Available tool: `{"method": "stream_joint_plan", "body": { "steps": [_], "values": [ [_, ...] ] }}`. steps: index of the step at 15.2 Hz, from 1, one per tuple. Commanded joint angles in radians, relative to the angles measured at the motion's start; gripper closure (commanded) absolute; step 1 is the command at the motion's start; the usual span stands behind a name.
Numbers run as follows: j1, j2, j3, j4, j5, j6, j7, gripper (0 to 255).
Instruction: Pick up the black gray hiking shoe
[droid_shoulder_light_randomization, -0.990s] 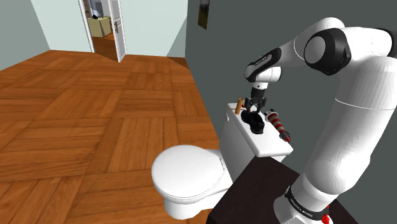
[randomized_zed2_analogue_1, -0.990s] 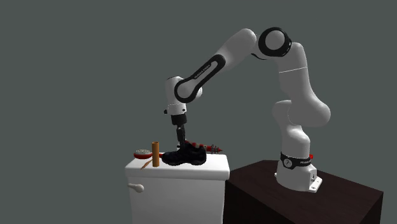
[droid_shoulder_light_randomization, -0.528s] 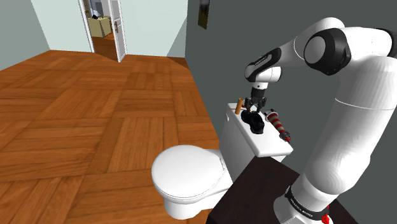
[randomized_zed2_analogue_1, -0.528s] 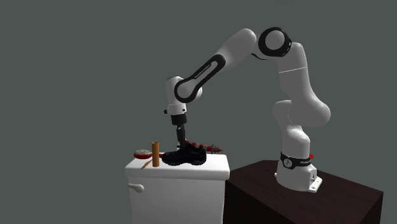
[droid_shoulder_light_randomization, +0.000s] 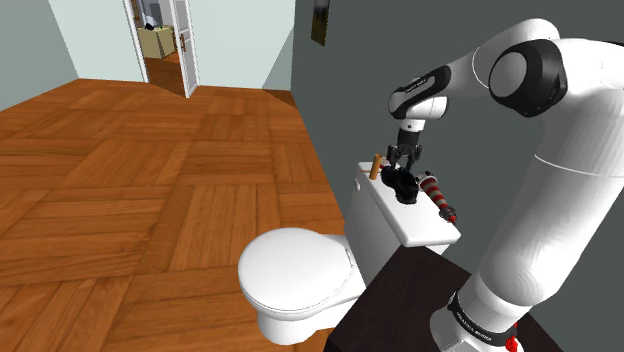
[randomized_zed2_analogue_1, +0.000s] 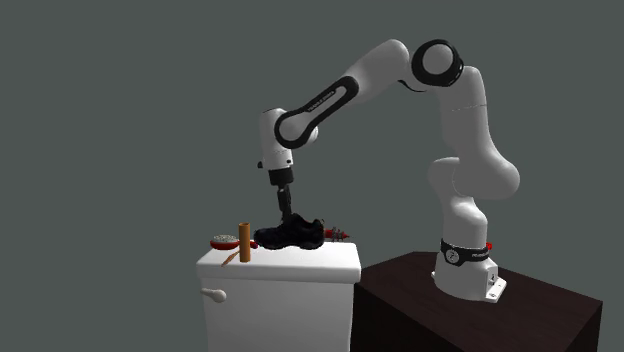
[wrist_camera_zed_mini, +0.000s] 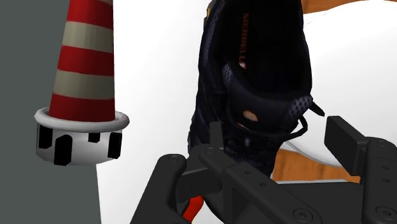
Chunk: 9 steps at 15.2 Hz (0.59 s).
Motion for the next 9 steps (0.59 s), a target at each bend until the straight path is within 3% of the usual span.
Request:
{"method": "stream_joint_plan", "body": {
  "steps": [1, 9],
  "values": [
    [0.004, -0.016, -0.001, 0.011, -0.009, -0.024, 0.008, 255],
    [0.008, -0.057, -0.004, 0.052, -0.031, -0.1, 0.023, 255]
  ]
}}
